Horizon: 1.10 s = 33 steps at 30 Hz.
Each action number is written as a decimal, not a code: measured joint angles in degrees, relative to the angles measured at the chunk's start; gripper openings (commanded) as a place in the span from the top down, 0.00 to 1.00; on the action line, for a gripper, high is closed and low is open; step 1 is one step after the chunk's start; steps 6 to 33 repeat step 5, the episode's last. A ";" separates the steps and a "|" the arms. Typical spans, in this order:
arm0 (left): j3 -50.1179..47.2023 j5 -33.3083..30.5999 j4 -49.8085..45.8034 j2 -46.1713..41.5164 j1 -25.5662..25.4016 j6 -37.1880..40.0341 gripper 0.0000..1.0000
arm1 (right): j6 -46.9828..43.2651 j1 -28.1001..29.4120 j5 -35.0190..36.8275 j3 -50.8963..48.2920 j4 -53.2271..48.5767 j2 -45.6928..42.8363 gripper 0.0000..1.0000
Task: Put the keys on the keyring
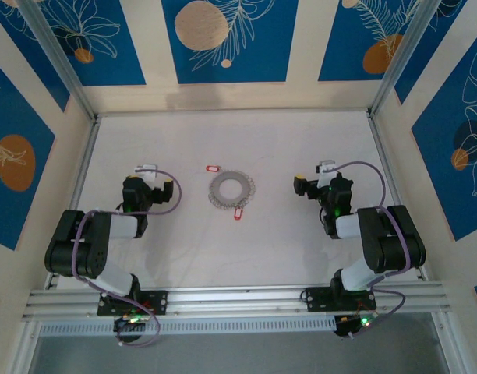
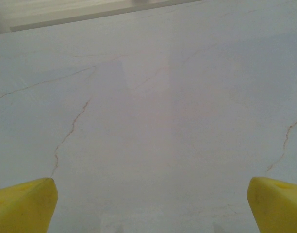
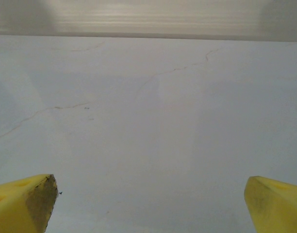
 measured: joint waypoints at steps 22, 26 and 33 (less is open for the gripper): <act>0.00 0.00 0.00 0.00 0.00 0.00 0.00 | 0.26 -0.04 0.02 0.22 -1.68 0.00 0.01; 0.00 0.00 0.00 0.00 0.00 0.00 0.00 | 0.26 -0.04 0.02 0.22 -1.68 0.00 0.01; 0.00 0.00 0.00 0.00 0.00 0.00 0.00 | 0.26 -0.04 0.02 0.22 -1.68 0.00 0.01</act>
